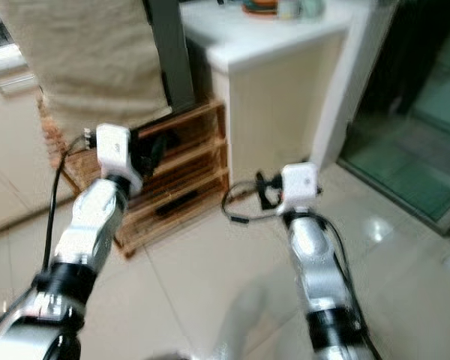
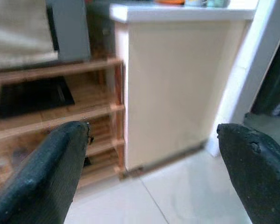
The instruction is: Restocking fridge
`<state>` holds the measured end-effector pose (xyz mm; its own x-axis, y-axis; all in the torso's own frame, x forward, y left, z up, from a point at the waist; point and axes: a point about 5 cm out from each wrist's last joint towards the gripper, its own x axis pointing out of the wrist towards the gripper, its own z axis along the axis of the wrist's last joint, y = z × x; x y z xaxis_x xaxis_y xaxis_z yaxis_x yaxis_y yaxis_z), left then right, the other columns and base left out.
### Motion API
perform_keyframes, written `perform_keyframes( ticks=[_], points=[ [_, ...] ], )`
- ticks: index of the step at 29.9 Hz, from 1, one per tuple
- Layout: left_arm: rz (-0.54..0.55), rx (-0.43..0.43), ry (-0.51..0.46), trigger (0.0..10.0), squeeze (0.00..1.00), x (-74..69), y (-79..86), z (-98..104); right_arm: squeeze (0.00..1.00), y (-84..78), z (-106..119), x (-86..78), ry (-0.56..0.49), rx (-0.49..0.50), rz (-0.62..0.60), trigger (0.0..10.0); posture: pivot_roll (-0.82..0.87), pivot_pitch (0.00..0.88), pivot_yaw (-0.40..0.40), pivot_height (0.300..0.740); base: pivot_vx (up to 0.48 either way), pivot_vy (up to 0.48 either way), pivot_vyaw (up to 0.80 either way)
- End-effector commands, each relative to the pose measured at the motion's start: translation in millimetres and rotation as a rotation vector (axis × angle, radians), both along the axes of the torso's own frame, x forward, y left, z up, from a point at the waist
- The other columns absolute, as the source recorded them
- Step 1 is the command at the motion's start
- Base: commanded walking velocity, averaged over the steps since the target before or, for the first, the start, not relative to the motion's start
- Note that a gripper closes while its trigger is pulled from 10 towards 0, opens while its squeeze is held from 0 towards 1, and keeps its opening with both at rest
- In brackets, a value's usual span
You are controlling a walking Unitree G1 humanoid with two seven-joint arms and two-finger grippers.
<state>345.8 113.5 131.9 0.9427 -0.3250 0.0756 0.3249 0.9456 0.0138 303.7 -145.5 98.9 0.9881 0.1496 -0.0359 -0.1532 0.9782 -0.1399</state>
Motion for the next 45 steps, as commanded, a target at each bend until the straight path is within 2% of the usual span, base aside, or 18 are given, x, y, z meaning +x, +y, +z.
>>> perform_keyframes(
  ticks=[1,2,3,5,14,16,18,21,25,28,34,36,40,45],
  points=[
    [0.012,0.009,-0.010,10.0,0.00,1.1,8.3,3,0.00,24.3,27,7.2,-0.135,-0.046,0.093,10.0,-0.11,0.000,0.095,0.740,0.442,0.000,0.00],
    [0.012,0.009,-0.010,10.0,0.00,1.1,8.3,3,0.00,24.3,27,7.2,-0.135,-0.046,0.093,10.0,-0.11,0.000,0.095,0.740,0.442,0.000,0.00],
    [0.008,0.011,-0.015,10.0,0.00,0.7,6.7,4,0.00,31.7,40,9.7,-0.187,-0.041,0.117,10.0,-0.10,0.000,0.086,0.740,0.442,0.000,0.00],
    [0.009,0.016,-0.019,10.0,0.00,0.6,7.2,4,0.00,33.3,46,11.9,-0.202,-0.018,0.121,10.0,-0.09,0.000,0.083,0.740,0.442,0.000,0.00],
    [0.031,0.017,0.012,10.0,0.00,3.7,12.0,-1,0.00,43.2,47,12.7,-0.209,-0.017,0.160,10.0,-0.09,0.000,0.078,0.740,0.445,0.000,0.00],
    [0.035,0.008,0.016,10.0,0.00,4.5,11.8,-1,0.00,38.0,44,14.1,-0.185,0.001,0.138,10.0,-0.10,0.000,0.074,0.740,0.446,0.000,0.00],
    [0.075,-0.024,0.061,10.0,0.00,6.9,15.5,-5,0.00,23.4,37,17.0,-0.133,0.053,0.074,10.0,-0.10,0.000,0.072,0.740,0.184,0.396,0.00],
    [0.080,-0.041,0.083,10.0,0.00,7.9,18.0,-7,0.00,11.0,29,17.5,-0.077,0.066,0.030,10.0,-0.10,0.000,0.070,0.740,0.000,0.475,-0.39],
    [0.094,-0.043,0.098,10.0,0.00,9.0,22.2,-9,0.00,2.7,25,15.4,-0.060,0.075,0.009,10.0,-0.10,0.000,0.071,0.740,0.000,0.461,-0.73],
    [0.061,-0.092,0.135,10.0,0.00,9.4,23.3,-11,0.00,-4.3,21,10.9,-0.055,0.058,-0.005,10.0,-0.10,0.000,0.071,0.740,0.000,0.447,-0.72],
    [0.077,-0.073,0.149,10.0,0.00,10.2,27.1,-14,0.00,-19.0,15,3.5,-0.035,0.054,-0.050,10.0,-0.11,0.000,0.079,0.740,0.000,0.446,-0.71],
    [0.078,-0.070,0.152,10.0,0.00,10.8,28.3,-15,0.00,-29.4,14,-0.9,-0.040,0.065,-0.096,10.0,-0.11,0.000,0.084,0.740,0.000,0.452,-0.71],
    [0.058,-0.068,0.145,10.0,0.00,11.0,29.3,-14,0.00,-34.8,14,-4.1,-0.051,0.067,-0.118,10.0,-0.11,0.000,0.094,0.740,0.000,0.472,-0.70],
    [0.091,-0.039,0.120,10.0,0.00,12.9,35.2,-12,0.00,-42.5,15,-6.0,-0.060,0.068,-0.155,10.0,-0.11,0.000,0.095,0.740,0.000,0.479,-0.71]
  ],
)
